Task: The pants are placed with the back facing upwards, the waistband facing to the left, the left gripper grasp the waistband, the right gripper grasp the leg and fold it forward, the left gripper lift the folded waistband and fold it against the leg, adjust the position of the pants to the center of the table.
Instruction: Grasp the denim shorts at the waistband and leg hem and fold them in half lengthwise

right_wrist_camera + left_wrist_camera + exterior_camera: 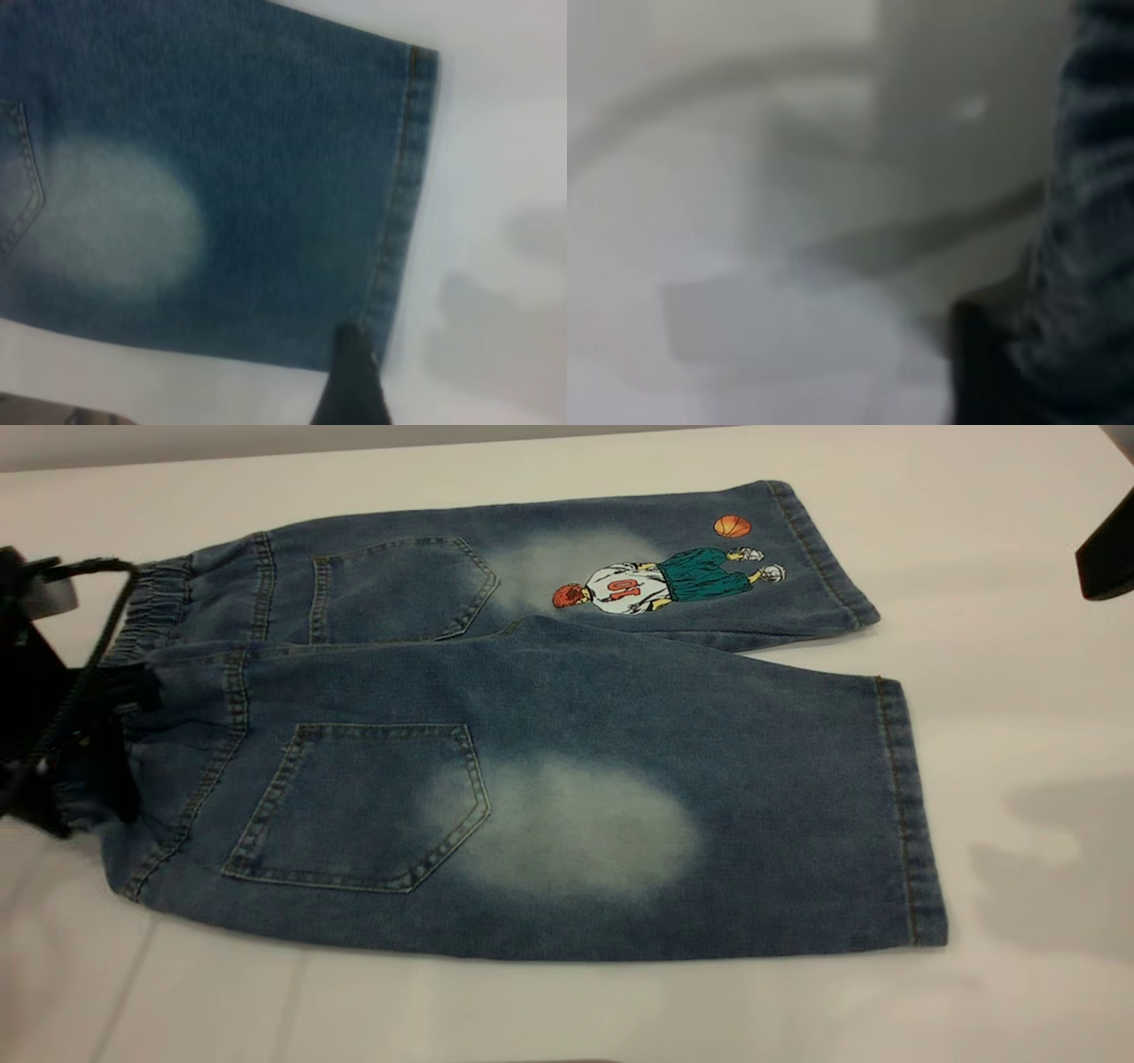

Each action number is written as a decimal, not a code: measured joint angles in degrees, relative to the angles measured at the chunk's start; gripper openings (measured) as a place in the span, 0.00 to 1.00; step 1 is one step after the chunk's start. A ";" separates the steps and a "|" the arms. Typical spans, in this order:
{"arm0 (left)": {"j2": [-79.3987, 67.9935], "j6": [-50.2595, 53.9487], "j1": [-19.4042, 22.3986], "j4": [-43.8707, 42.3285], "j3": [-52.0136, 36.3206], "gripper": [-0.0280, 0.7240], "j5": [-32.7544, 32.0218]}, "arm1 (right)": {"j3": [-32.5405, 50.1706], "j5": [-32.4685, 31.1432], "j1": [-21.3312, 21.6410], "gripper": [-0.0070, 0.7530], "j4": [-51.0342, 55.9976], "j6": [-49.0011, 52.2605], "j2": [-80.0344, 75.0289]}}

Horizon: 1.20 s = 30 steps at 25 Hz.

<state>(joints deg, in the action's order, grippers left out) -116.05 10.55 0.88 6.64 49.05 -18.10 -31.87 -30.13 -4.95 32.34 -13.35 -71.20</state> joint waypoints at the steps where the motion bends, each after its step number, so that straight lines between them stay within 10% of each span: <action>1: 0.00 0.00 -0.62 0.00 0.00 0.32 0.43 | 0.14 -0.44 0.00 0.63 0.15 0.06 -0.05; 4: 0.06 0.06 -1.46 0.00 0.00 0.17 1.23 | 1.77 -0.81 0.00 0.63 1.91 0.06 -0.07; 12: 5.25 0.11 -1.45 -0.05 0.00 0.16 0.79 | 9.87 0.26 0.00 0.63 16.55 -5.89 -4.60; 30: 8.58 -0.69 -1.80 -0.10 0.00 0.16 0.31 | 11.24 -8.79 0.00 0.61 71.67 -58.50 -41.92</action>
<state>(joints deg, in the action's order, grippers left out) -107.47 9.86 -0.93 6.53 49.05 -17.78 -20.63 -38.92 -4.95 104.00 -71.85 -113.13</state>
